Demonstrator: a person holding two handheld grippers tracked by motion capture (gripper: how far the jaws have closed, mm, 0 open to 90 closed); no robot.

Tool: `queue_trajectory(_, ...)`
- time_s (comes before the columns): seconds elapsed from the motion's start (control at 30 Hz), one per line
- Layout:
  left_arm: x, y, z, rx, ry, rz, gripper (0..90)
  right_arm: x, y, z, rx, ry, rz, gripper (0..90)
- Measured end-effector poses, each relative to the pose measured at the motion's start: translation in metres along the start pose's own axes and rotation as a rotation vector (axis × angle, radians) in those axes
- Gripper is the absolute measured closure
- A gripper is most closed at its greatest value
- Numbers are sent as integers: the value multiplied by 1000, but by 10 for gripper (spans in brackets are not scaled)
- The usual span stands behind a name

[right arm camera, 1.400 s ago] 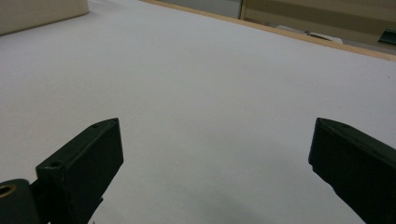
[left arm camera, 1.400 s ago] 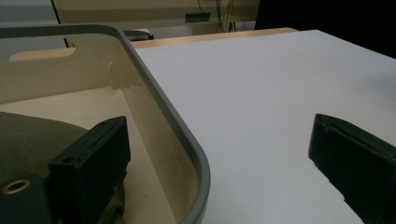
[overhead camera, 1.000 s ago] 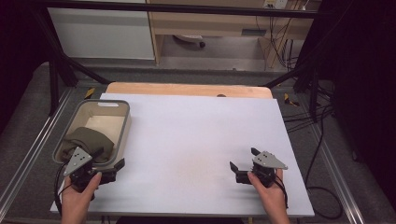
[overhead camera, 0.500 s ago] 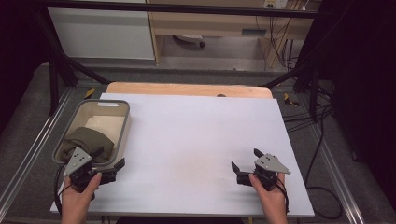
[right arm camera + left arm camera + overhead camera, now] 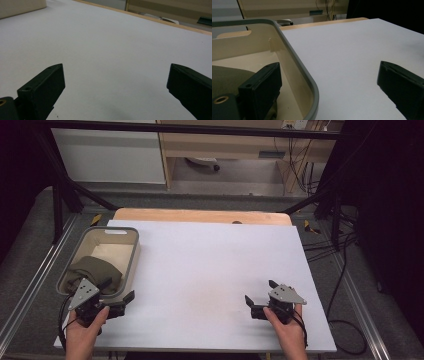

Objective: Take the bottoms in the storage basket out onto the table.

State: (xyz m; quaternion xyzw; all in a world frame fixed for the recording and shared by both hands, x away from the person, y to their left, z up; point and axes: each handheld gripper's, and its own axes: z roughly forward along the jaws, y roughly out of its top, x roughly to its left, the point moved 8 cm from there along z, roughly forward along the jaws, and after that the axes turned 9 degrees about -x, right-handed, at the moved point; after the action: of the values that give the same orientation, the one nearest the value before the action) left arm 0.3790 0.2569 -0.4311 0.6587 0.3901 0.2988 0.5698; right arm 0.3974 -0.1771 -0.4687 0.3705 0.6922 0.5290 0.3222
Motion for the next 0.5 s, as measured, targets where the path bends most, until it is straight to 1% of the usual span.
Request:
queue_trajectory(0.17, -4, 2, -3, -8, -13, -26, 55, 3, 2, -2, -5, 18, 2, 22)
queue_trajectory(0.2, -4, 2, -4, -8, -11, -26, 56, 3, 3, -2, -6, 19, 0, 22)
queue_trajectory(0.23, -4, 2, -4, -8, -14, -36, 55, 3, 3, -3, -8, 19, 2, 22)
queue_trajectory(0.3, -3, 2, -3, -11, -40, -79, 55, 4, 3, -4, -6, 24, 2, 21)
queue_trajectory(0.4, -3, 7, -4, -13, -26, -70, 57, 4, 3, -5, -7, 25, -1, 21)
queue_trajectory(0.47, -3, 17, -5, -32, -15, -63, 63, 3, 4, -5, -13, 23, 4, 21)
queue_trajectory(0.5, -4, 25, -5, -38, -9, -53, 65, 3, 4, -5, -14, 23, 6, 21)
